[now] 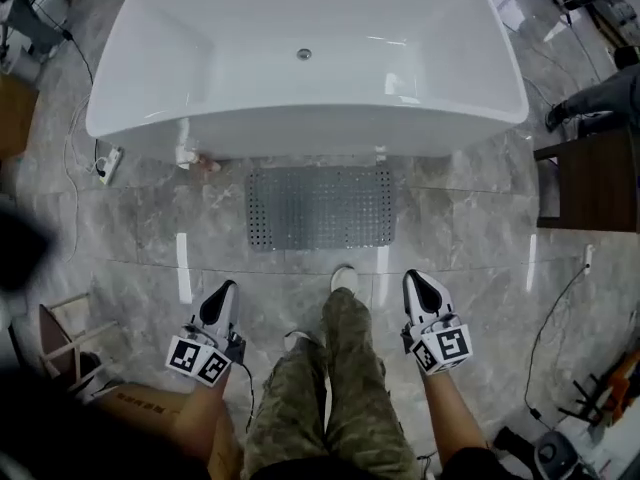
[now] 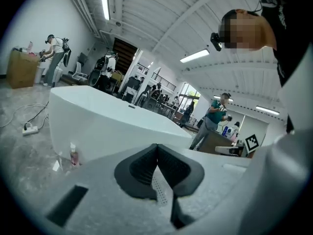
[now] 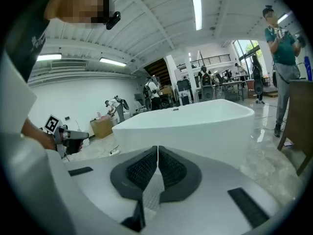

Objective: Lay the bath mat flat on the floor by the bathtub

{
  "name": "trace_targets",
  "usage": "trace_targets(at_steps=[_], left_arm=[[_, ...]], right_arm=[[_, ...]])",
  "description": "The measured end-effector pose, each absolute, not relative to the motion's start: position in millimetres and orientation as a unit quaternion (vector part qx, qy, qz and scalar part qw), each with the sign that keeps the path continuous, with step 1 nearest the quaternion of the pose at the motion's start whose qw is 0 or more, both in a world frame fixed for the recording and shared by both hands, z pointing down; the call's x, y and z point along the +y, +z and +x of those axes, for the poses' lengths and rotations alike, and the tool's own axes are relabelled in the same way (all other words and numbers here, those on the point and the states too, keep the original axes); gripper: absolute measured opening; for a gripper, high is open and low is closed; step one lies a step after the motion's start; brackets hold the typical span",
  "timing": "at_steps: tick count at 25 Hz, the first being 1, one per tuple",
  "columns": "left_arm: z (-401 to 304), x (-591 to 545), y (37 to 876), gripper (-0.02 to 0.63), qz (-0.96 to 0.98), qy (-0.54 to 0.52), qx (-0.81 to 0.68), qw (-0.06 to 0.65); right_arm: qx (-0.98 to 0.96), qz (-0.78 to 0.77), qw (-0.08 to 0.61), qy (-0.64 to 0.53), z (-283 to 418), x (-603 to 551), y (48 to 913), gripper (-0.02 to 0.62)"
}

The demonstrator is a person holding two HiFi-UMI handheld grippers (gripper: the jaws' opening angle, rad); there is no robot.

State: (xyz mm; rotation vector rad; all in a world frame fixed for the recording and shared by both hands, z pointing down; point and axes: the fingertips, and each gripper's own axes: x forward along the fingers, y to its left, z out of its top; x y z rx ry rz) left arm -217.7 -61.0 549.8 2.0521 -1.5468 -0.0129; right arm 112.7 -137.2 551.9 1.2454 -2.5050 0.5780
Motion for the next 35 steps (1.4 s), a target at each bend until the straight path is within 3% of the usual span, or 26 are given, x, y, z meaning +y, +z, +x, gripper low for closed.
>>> trace_targets(at_steps=[9,14,18,27,35], left_arm=[[-180.8,8.7,350.0,0.017,0.792,-0.003,-0.545,0.274],[-176.1,38.1,265.6,0.017,0.78,-0.041,-0.557,0.283],[-178.7,33.3,206.1,0.017,0.793,-0.039,-0.56,0.238],[-162.9,58.5,142.5,0.017,0.786,-0.035,-0.595,0.165],[-144.7,56.8,136.1,0.017,0.773,-0.05,-0.612,0.162]], right_arm=[[-0.842,0.474,0.133,0.221,91.2,-30.7,357.6,0.017],[-0.83,0.497,0.144,0.207,112.0,7.4,273.7,0.017],[-0.828,0.513,0.118,0.195,128.7,4.1,221.8,0.017],[-0.859,0.487,0.092,0.131,119.8,0.6,144.9,0.017],[-0.867,0.485,0.093,0.067,137.6,-3.5,120.9,0.012]])
